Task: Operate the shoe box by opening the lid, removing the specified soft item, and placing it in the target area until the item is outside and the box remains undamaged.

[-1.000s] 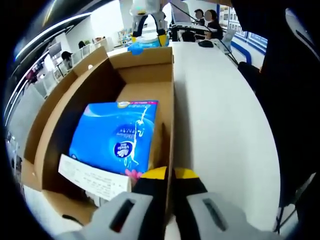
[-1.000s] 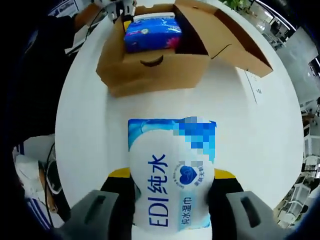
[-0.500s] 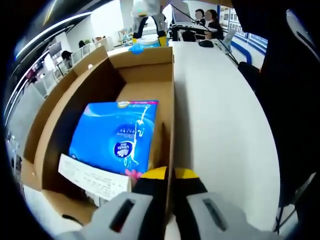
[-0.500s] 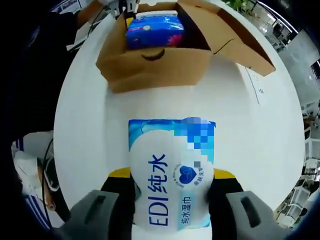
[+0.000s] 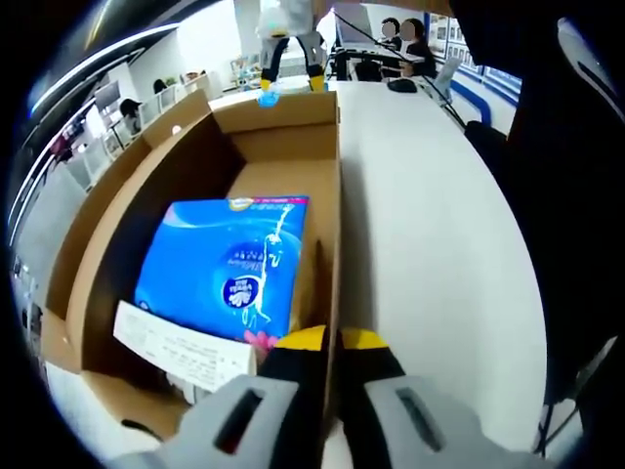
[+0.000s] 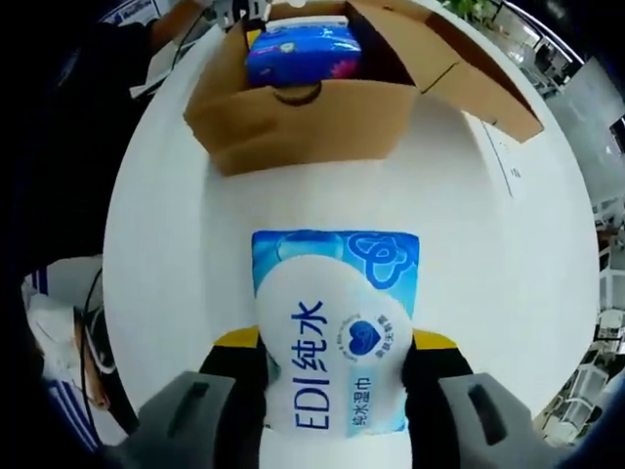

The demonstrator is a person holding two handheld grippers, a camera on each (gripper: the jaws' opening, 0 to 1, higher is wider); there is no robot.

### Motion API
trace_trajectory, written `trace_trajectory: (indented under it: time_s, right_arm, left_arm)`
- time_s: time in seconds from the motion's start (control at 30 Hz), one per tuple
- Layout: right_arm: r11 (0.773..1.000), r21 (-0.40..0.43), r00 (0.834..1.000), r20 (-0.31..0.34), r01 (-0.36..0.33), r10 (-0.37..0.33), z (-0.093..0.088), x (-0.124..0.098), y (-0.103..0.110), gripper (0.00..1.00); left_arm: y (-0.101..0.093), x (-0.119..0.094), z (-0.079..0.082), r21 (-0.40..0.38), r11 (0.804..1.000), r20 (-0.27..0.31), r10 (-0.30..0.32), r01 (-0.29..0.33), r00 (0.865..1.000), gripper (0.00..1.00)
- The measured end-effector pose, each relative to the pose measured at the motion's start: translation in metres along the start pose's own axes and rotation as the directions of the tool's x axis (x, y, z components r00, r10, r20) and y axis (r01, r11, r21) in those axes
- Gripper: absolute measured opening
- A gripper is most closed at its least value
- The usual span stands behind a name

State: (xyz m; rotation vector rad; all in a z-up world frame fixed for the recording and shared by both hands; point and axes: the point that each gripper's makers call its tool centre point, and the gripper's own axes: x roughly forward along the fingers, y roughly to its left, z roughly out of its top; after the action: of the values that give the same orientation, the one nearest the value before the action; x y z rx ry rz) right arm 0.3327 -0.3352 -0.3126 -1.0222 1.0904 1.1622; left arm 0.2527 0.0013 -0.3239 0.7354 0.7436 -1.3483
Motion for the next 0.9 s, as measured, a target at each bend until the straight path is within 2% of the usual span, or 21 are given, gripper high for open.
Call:
trace_trajectory:
  time_s: [0.57,0.9]
  right_arm:
    - [1.000,0.016,1.000,-0.024,-0.004,0.004,-0.0039,0.0008,-0.0026,0.58]
    - [1.000,-0.009,0.998,-0.058,0.024,-0.024,-0.0104,0.0023,-0.0030,0.61]
  left_arm:
    - [-0.0003,0.0001,0.0001,0.000,1.000,-0.001,0.000,0.000,1.000,0.02]
    - [-0.0001,-0.0001,0.0001,0.002,1.000,0.000,0.002,-0.002,1.000,0.02]
